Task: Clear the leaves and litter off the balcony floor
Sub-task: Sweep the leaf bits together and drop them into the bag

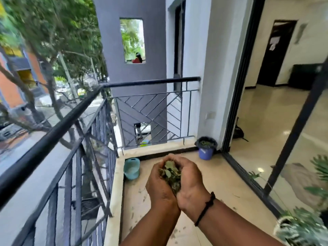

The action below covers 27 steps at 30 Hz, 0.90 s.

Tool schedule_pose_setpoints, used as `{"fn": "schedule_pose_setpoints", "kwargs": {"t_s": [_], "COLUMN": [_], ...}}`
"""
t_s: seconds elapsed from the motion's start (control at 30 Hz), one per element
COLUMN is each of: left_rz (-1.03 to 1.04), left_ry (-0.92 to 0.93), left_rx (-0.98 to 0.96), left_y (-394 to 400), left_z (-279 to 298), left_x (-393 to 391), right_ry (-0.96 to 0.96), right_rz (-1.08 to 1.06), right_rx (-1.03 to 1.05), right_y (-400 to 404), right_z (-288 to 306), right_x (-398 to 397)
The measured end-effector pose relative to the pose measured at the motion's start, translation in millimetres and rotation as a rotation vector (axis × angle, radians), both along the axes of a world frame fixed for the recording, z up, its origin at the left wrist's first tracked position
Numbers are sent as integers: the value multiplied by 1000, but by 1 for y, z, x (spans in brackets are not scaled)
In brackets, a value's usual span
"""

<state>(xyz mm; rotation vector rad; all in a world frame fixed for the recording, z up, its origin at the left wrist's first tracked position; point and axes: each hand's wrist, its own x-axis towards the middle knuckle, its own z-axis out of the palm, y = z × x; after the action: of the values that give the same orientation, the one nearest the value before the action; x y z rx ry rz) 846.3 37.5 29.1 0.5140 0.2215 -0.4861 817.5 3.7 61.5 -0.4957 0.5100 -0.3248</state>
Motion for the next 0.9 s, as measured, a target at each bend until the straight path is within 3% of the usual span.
{"fn": "schedule_pose_setpoints", "kwargs": {"t_s": [0.27, 0.37, 0.67, 0.9], "left_rz": [-203, -229, -164, -82], "left_ry": [-86, -118, -66, -35], "left_rx": [244, 230, 291, 322], "left_y": [-52, -93, -223, -279], "left_z": [35, 42, 57, 63], "left_x": [14, 16, 52, 105], "right_ry": [-81, -120, -53, -10], "right_rz": [-175, -191, -193, -140], "right_rx": [151, 141, 69, 36], "right_y": [-48, -88, -224, -288], "right_z": [19, 24, 33, 31], "right_x": [12, 12, 46, 107]}}
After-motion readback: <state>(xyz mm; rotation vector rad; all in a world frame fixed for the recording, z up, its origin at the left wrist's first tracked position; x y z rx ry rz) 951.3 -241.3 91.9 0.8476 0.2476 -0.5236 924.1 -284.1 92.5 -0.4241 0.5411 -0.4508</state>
